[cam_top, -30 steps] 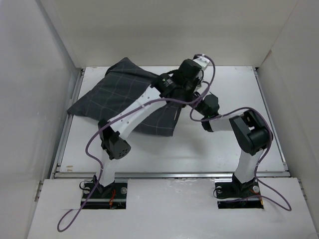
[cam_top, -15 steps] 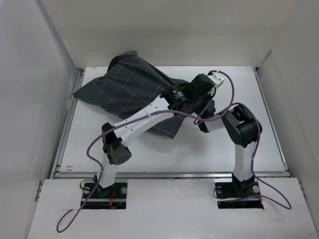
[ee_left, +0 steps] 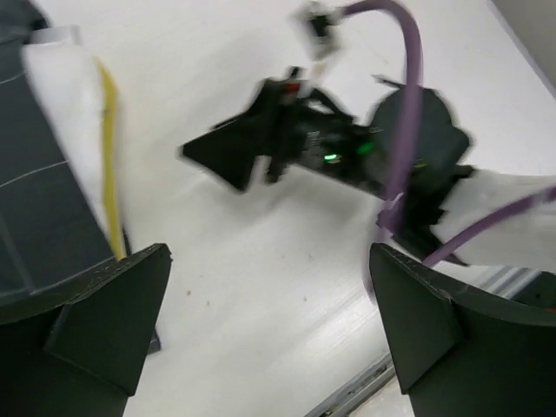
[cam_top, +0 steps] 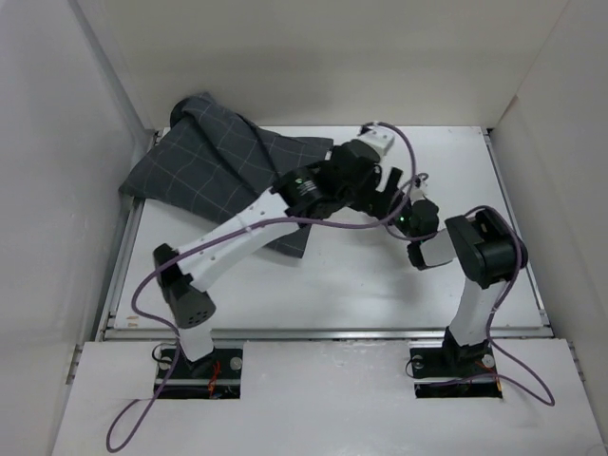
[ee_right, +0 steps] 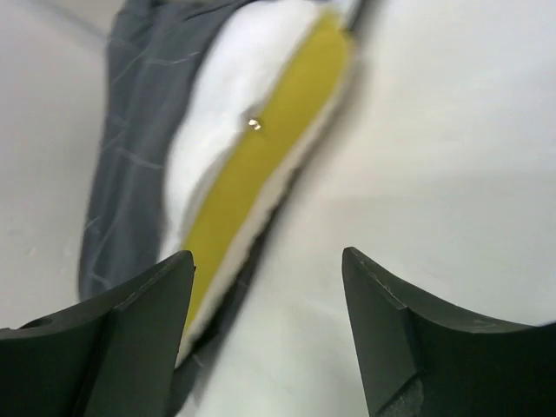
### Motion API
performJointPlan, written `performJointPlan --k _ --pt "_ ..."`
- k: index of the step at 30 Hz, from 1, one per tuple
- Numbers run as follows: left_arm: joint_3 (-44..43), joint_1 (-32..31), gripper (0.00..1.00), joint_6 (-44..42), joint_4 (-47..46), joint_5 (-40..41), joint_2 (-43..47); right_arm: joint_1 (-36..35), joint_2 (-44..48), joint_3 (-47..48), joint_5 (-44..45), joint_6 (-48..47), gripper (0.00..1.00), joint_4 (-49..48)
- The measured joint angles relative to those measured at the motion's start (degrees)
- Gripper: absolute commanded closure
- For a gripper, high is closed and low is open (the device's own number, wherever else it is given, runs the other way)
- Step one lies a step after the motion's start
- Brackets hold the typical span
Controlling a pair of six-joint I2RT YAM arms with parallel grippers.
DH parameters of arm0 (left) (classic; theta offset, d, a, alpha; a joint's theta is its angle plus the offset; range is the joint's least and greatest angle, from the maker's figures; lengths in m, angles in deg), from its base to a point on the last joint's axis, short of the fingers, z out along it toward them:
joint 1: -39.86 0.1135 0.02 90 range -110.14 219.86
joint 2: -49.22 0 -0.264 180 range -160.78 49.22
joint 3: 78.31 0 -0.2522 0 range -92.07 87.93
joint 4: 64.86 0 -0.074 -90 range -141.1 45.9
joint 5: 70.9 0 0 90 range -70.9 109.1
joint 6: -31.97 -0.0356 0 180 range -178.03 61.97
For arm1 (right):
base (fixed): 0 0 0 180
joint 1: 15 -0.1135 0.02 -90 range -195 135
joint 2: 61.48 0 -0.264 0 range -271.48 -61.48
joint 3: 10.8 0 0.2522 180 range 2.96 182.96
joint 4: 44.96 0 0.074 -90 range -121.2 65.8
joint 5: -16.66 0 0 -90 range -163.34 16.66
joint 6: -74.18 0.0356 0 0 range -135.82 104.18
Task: Put the pillow into the pillowcase
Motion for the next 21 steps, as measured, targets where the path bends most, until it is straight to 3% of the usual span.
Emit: performJointPlan --k 5,11,15,21 --pt "15.5 5.0 0.01 5.0 -5.1 5.9 14.8 4.9 9.8 0.4 0.5 -3.7 0.24 16.0" --pt "33.0 18.5 0.01 13.6 -8.3 10.8 30.0 -1.0 14.7 16.0 3.9 -18.5 0.23 37.7" --pt "40.1 25.6 0.01 17.7 -7.4 11.7 31.5 -3.7 10.8 26.8 2.5 -25.3 0.20 45.8" --pt "46.3 31.3 0.01 21.3 -7.0 9.8 31.2 -4.0 -3.5 44.8 -1.9 -32.6 0.16 56.2"
